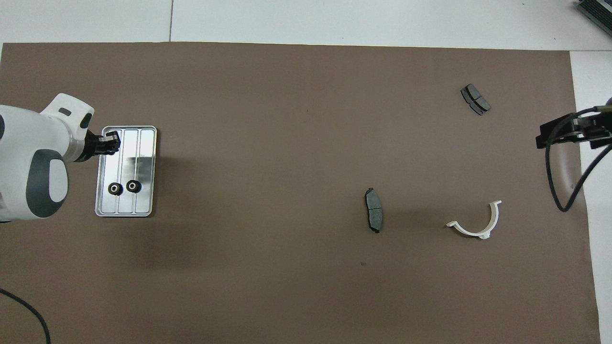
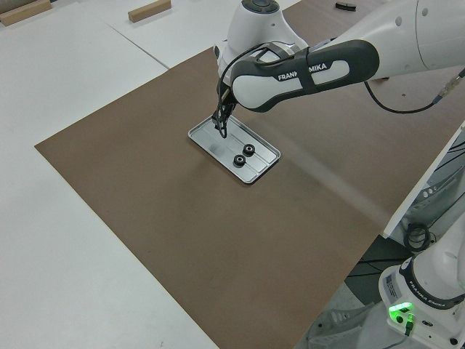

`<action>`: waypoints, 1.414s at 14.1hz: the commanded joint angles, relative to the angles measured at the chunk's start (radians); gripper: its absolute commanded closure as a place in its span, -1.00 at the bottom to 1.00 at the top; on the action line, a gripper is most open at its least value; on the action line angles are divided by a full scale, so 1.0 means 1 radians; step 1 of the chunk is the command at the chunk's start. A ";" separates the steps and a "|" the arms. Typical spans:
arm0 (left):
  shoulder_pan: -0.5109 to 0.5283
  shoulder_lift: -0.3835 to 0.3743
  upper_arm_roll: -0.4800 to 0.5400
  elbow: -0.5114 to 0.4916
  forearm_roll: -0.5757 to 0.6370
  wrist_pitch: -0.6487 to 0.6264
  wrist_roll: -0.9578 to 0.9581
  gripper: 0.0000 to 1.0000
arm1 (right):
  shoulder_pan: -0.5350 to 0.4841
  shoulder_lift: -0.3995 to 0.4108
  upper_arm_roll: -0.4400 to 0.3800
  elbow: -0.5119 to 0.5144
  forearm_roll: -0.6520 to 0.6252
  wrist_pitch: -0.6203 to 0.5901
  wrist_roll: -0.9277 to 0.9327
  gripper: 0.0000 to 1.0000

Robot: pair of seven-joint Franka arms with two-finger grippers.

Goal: Pick bearing gear from pile to tray
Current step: 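Lower the third gear into the tray and open the left gripper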

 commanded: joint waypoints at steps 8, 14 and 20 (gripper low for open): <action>-0.093 -0.059 0.005 0.030 0.004 -0.135 0.056 -1.00 | 0.076 -0.070 -0.082 -0.118 0.022 0.116 0.017 -1.00; -0.208 -0.145 -0.002 0.064 0.018 -0.349 0.066 -1.00 | 0.145 -0.101 -0.168 -0.104 0.047 0.078 0.011 -1.00; -0.195 -0.246 0.004 0.258 0.007 -0.656 0.143 -1.00 | 0.148 -0.112 -0.146 -0.104 0.041 0.081 0.014 -1.00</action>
